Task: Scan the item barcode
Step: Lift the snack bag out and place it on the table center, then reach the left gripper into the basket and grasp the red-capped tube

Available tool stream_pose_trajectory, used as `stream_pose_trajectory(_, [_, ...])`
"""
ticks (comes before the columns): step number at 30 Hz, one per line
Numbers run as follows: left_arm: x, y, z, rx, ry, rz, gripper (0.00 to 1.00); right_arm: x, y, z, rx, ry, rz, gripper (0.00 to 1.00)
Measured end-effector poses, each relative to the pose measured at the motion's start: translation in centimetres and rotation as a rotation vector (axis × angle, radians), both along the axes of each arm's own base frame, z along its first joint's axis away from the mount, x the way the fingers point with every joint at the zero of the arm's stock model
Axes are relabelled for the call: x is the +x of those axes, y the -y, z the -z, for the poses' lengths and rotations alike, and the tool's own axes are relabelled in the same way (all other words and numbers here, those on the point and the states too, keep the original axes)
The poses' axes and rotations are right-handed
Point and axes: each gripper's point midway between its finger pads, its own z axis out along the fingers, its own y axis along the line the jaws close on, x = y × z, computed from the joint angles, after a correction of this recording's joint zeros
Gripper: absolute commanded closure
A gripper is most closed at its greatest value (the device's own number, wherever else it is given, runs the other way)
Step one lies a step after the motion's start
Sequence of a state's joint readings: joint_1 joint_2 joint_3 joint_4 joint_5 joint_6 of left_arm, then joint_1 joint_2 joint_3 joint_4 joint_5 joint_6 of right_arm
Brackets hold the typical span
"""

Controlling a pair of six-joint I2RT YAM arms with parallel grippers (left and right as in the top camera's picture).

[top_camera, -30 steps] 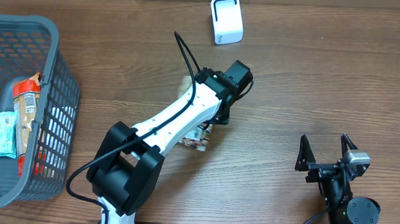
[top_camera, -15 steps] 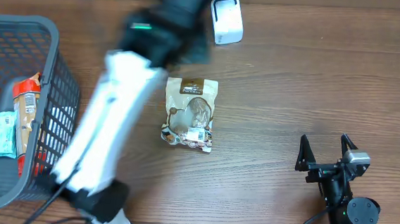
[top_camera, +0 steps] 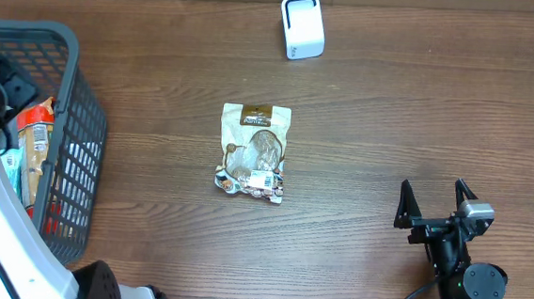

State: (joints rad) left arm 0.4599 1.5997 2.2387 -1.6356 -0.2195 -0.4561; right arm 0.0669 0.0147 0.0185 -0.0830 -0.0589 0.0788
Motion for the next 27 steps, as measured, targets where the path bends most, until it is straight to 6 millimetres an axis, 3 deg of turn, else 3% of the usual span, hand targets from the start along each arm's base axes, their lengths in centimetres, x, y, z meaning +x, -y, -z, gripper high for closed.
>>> stream_pose_trajectory(10, [1.3,-4.8,6.7,-0.025,-0.086,-0.071,0.34,0.0,0.0,0.0,0.000,0.000,0.000,0.00])
stream_pose_trajectory(17, [3.0,-8.1,9.8,0.040,-0.077,-0.027,0.33,0.0,0.0,0.0,0.000,0.000,0.000,0.00])
stream_pose_trajectory(20, [3.7,-8.7,11.2,0.079,-0.105,0.051,0.33,0.0,0.0,0.0,0.000,0.000,0.000,0.00])
stream_pose_trajectory(27, [3.9,-8.8,17.5,0.091,-0.255,0.235,0.33,0.0,0.0,0.0,0.000,0.000,0.000,0.00])
